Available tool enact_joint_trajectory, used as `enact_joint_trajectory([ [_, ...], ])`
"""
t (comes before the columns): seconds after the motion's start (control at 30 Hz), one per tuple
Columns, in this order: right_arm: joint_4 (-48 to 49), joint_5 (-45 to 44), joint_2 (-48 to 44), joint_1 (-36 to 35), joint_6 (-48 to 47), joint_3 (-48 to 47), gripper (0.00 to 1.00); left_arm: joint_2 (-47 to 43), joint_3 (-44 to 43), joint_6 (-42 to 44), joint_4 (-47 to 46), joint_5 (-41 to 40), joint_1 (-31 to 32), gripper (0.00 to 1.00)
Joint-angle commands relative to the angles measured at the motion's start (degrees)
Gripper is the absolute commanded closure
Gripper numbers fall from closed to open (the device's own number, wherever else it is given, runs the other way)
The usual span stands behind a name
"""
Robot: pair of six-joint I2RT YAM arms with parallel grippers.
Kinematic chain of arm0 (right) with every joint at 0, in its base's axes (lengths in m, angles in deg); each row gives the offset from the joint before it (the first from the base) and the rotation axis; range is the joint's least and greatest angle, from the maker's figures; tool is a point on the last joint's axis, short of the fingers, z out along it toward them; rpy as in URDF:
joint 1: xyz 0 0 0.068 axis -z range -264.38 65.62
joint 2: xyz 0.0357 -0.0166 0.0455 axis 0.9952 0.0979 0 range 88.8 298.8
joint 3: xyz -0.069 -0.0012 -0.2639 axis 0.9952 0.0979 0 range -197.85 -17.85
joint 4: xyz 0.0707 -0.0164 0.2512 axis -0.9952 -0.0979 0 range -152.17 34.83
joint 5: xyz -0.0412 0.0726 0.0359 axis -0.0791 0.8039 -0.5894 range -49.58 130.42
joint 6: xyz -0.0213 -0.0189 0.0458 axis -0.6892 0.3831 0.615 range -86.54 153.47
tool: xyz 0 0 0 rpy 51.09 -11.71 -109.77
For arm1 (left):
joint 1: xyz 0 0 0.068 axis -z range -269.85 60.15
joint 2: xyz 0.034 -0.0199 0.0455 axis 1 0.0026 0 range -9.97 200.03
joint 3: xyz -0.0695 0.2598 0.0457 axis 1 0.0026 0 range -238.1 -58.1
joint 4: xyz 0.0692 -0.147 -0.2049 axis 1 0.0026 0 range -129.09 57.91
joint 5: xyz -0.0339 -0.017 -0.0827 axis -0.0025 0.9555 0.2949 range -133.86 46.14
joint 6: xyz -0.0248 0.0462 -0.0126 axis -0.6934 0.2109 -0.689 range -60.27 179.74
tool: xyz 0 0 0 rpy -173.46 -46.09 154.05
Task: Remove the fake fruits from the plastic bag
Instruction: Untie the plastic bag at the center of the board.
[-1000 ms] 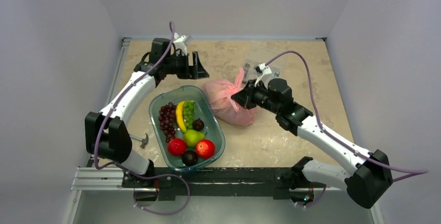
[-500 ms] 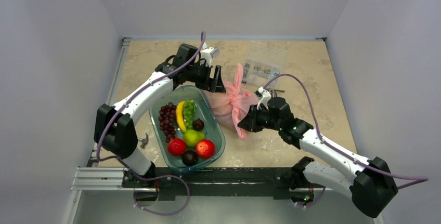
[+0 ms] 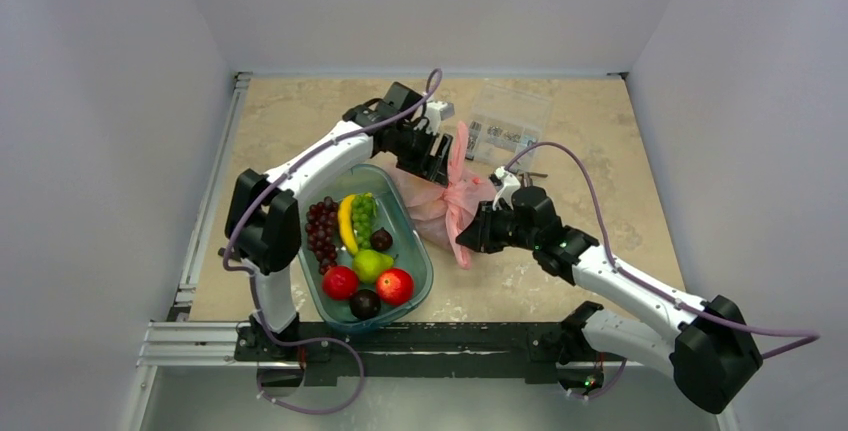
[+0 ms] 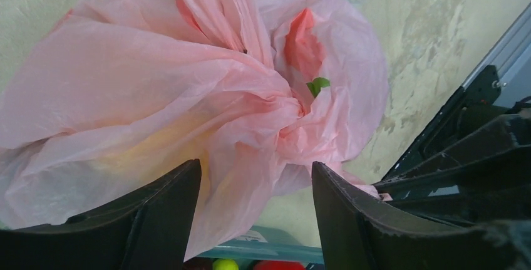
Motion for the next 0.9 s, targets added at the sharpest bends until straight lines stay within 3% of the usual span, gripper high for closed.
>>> enact_joint_trajectory([
  [0.0,0.7,-1.4,-0.3,-0.1,0.7,-0.6,0.83,2.5,-4.0,3.5,2.7,-4.1,3.0,0.37],
  [0.13,0.6,-1.5,0.3,-0.1,1.0,-1.1,0.82,4.3,-3.8,2.2,1.5,-3.7,3.8,0.44],
  [0.2,0.2,-2.1,0.6,-0.1,0.8,-1.7,0.81,5.0,-3.9,1.8,1.7,-3.9,4.1,0.52],
  [0.33,-1.9,-3.9,1.0,-0.1,0.0,-3.3,0.77,5.2,-4.5,1.3,2.0,-2.9,4.1,0.85],
  [0.43,-4.7,-6.2,0.6,-0.1,-0.9,-5.2,0.72,3.8,-4.0,0.7,1.3,-3.2,4.1,1.0],
  [0.7,-11.8,-18.8,-0.9,-0.1,-3.7,-13.1,0.41,2.5,-3.0,-2.1,-0.7,-1.1,4.1,1.0],
  [0.87,-13.4,-23.6,5.7,-0.1,-8.3,-20.3,0.33,2.3,-3.5,-2.9,-0.4,0.3,4.0,1.0],
])
